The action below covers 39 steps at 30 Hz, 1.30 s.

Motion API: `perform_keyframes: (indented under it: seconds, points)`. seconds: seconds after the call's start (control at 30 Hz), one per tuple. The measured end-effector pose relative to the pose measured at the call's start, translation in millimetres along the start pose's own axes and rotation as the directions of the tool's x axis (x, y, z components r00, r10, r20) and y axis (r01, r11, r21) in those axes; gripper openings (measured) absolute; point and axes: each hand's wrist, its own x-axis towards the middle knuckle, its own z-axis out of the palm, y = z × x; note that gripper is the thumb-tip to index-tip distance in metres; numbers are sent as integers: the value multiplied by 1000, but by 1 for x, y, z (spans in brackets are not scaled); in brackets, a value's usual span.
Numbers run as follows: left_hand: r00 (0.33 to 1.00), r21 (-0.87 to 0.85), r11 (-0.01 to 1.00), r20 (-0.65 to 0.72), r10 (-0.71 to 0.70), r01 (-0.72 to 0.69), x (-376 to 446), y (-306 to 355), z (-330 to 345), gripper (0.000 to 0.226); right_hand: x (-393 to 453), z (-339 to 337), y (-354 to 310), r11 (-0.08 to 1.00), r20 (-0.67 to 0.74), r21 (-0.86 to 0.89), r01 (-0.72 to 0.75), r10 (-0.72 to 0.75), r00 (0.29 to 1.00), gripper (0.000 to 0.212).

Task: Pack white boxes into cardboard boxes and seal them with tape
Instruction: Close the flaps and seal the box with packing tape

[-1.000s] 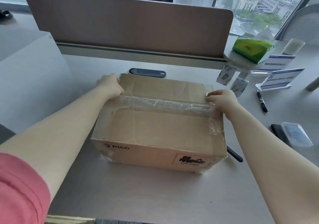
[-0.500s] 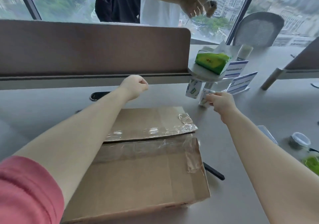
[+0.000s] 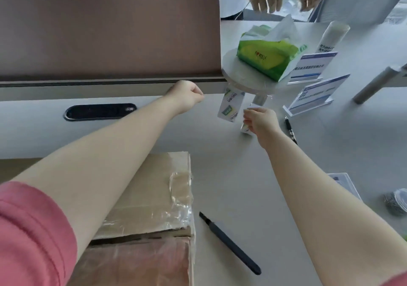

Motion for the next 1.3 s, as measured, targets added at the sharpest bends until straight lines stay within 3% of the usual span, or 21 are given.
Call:
perform_keyframes:
  seconds: [0.13,0.2,0.43,0.57,0.67,0.8,0.97,1.07,1.17,1.3]
  points:
    - [1000,-20,1000,-14,-21,20,22,10,18,11,28,13,6,998,58,59,-19,15,998,11]
    - [999,-39,999,-19,-30,29,29,15,22,8,39,19,5,993,74,110,-41,33,997,26]
    - [998,-85,996,-70,-9,3,46,22,29,6,59,36,-7,964,108,238,-122,98,989,14]
    - [996,-79,997,-87,10,-17,57,30,41,22,58,33,-2,913,204,384,-139,63,977,13]
    - [998,-75,997,-54,12,-16,64,42,49,25,55,28,-4,853,286,493,-172,28,958,26]
    - [997,-31,999,-66,-32,30,73,55,54,42,52,26,-7,844,312,498,-199,40,949,36]
    - [990,88,996,-136,-20,33,81,58,56,36,52,26,-8,864,304,464,-197,54,951,35]
    - [985,157,988,-167,34,-8,79,59,57,37,53,25,-7,868,291,459,-189,55,955,34]
    - [970,247,962,-179,163,-116,70,60,60,35,53,25,-8,881,292,435,-186,57,955,17]
    - [916,328,899,-176,360,-290,59,57,61,16,51,23,-6,890,285,418,-185,65,956,17]
